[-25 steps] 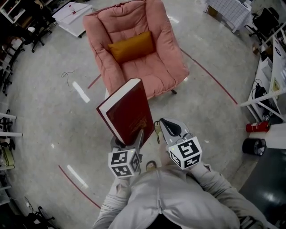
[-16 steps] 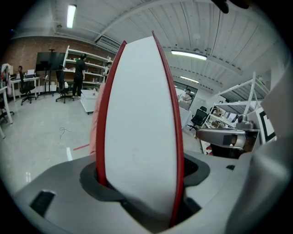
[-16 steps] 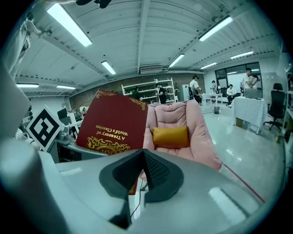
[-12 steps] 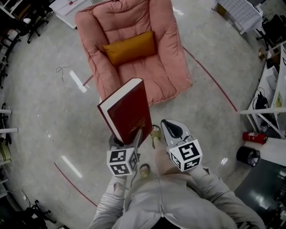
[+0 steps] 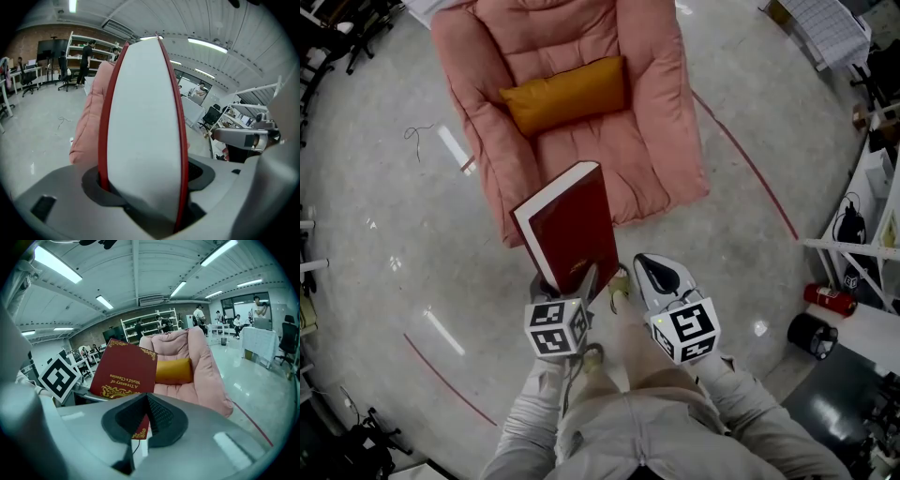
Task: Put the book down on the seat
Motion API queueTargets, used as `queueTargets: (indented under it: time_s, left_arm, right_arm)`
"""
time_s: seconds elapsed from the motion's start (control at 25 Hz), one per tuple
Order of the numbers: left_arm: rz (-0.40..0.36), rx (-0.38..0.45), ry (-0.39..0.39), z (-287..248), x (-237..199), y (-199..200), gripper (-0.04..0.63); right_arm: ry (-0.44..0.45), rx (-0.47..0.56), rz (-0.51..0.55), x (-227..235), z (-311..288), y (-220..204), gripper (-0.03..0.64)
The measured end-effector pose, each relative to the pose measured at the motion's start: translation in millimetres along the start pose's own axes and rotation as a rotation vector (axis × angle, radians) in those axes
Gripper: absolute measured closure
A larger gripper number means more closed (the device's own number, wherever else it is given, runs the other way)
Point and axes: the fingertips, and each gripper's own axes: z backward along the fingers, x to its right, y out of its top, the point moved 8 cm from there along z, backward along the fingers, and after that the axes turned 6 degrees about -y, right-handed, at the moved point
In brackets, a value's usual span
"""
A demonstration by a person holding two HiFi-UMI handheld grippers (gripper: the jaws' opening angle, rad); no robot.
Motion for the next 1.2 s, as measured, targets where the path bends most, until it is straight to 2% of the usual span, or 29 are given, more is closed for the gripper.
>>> queueTargets:
  time_s: [0.24, 0.64, 1.2]
  left_arm:
    - [0.004, -0.027, 0.019, -46.0, -5.7, 9.0, 0.25]
    - [0.065, -0.081, 0.05, -120.7, -20.0, 10.4, 0.25]
    - [0.117, -0.2, 0.037, -223.1, -46.2, 8.3, 0.249]
  right_arm:
    - [-0.009, -0.025, -0.044, 28.5, -32.5, -3.8, 0.617]
    - [-0.037, -0.043, -0.091, 81.2, -87.1, -12.7, 0.617]
    - [-0.011, -0.104, -0.133, 107.2, -134.6, -37.1, 0.617]
